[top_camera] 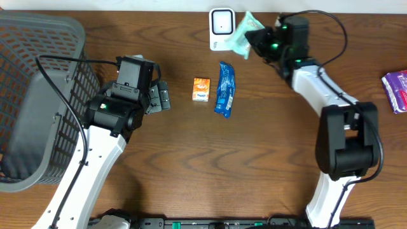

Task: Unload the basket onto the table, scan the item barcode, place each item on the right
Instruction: 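Raise the wipes pack to the scanner with right gripper, then carry the wipes pack to the far right and release it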

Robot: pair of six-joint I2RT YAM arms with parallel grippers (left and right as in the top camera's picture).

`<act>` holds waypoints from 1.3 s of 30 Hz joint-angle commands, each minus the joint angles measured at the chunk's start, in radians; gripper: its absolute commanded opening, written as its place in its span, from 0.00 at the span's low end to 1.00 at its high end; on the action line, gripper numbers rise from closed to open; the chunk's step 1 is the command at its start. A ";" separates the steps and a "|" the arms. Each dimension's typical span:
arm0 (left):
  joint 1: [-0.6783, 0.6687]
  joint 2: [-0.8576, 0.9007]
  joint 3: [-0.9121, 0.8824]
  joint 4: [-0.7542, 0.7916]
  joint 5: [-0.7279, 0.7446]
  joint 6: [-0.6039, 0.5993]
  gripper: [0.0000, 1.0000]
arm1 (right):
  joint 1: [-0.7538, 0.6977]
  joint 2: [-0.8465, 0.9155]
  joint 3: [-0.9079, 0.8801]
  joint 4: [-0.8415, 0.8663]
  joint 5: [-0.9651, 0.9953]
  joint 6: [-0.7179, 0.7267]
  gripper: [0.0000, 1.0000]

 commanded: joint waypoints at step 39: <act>0.002 0.002 0.005 -0.003 -0.006 0.020 0.98 | -0.229 0.144 0.760 -0.966 0.217 -0.526 0.01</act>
